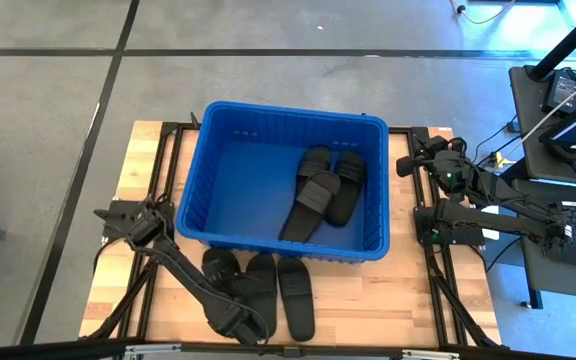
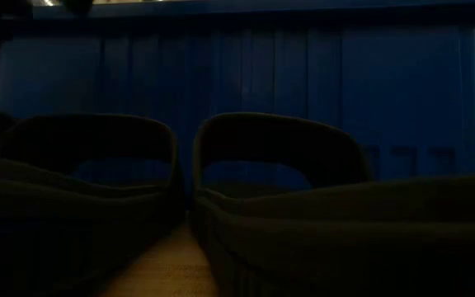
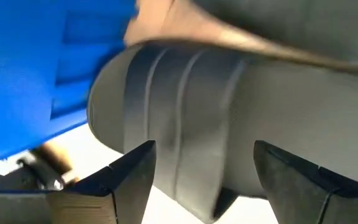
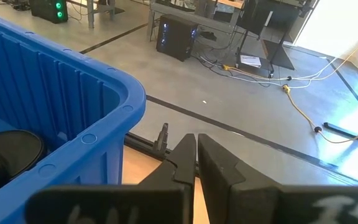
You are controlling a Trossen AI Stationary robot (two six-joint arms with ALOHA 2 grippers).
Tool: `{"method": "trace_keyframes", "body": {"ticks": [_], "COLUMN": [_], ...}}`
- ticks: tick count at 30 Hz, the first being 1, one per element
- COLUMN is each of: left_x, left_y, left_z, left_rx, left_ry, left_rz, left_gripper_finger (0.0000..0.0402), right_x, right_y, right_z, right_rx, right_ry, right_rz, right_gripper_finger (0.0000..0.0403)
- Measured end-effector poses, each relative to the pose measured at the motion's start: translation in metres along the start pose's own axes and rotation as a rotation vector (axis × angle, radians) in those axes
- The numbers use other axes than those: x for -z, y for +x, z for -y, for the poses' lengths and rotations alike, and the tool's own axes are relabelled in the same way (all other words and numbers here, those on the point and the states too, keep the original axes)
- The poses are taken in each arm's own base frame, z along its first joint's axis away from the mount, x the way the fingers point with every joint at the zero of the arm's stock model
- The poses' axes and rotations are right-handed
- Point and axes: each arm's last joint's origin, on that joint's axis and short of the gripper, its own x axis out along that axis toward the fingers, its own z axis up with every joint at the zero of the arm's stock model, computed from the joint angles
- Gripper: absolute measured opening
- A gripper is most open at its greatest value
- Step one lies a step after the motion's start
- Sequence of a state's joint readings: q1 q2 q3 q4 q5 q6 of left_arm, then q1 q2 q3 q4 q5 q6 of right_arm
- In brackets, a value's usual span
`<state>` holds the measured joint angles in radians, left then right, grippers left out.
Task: Pick and place slides into bin
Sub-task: Put the black slides into the blue organizer bin
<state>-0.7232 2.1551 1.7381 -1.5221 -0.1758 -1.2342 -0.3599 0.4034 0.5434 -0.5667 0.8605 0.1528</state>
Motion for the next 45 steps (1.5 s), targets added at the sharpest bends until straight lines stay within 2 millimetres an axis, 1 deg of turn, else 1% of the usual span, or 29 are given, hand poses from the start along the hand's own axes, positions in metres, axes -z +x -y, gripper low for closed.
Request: {"method": "trace_keyframes", "body": {"ticks": [3,5,7,10,14,22,23,24,26,29,33,35,40,45], "left_x": [0.002,0.002,0.002,0.001,-0.001,-0.002,-0.002,-0.003,-0.004,-0.006,-0.006,-0.007,-0.008,-0.011], "left_y": [0.014,0.019,0.022,0.022,0.022,0.02,0.018,0.016,0.01,-0.005,-0.033,-0.05,-0.092,-0.131], "left_z": [-0.002,-0.004,-0.004,-0.005,-0.006,-0.006,-0.006,-0.005,-0.004,-0.005,-0.006,-0.01,-0.028,-0.054], "left_rx": [-0.037,-0.053,-0.062,-0.063,-0.06,-0.056,-0.048,-0.037,-0.014,0.021,0.14,0.211,0.365,0.485], "left_ry": [-0.039,-0.065,-0.065,-0.069,-0.075,-0.077,-0.079,-0.081,-0.083,-0.073,-0.038,-0.041,-0.074,-0.133], "left_rz": [-0.058,-0.077,-0.083,-0.085,-0.087,-0.089,-0.088,-0.087,-0.085,-0.11,-0.118,-0.116,-0.084,0.045], "left_gripper_finger": [0.0263,0.0263,0.0261,0.0241,0.0186,0.0039,0.0022,0.0014,0.0013,0.0012,0.0008,0.0008,0.0006,0.0006], "right_x": [0.0,0.0,0.0,0.0,0.0,0.0,0.0,0.0,0.0,0.0,0.0,0.0,0.0,0.0], "right_y": [0.0,0.0,0.0,0.0,0.0,0.0,0.0,0.0,0.0,0.0,0.0,0.0,0.0,0.0], "right_z": [0.0,0.0,0.0,0.0,0.0,0.0,0.0,0.0,0.0,0.0,0.0,0.0,0.0,0.0], "right_rx": [0.0,0.0,0.0,0.0,0.0,0.0,0.0,0.0,0.0,0.0,0.0,0.0,0.0,0.0], "right_ry": [0.0,0.0,0.0,0.0,0.0,0.0,0.0,0.0,0.0,0.0,-0.006,-0.005,-0.005,-0.005], "right_rz": [0.0,0.0,0.0,0.0,0.0,0.0,0.0,0.0,0.0,0.0,0.0,0.0,0.0,0.0], "right_gripper_finger": [0.0021,0.0021,0.0021,0.0021,0.0021,0.0021,0.0021,0.0021,0.0021,0.0021,0.0021,0.0021,0.0021,0.0021]}}
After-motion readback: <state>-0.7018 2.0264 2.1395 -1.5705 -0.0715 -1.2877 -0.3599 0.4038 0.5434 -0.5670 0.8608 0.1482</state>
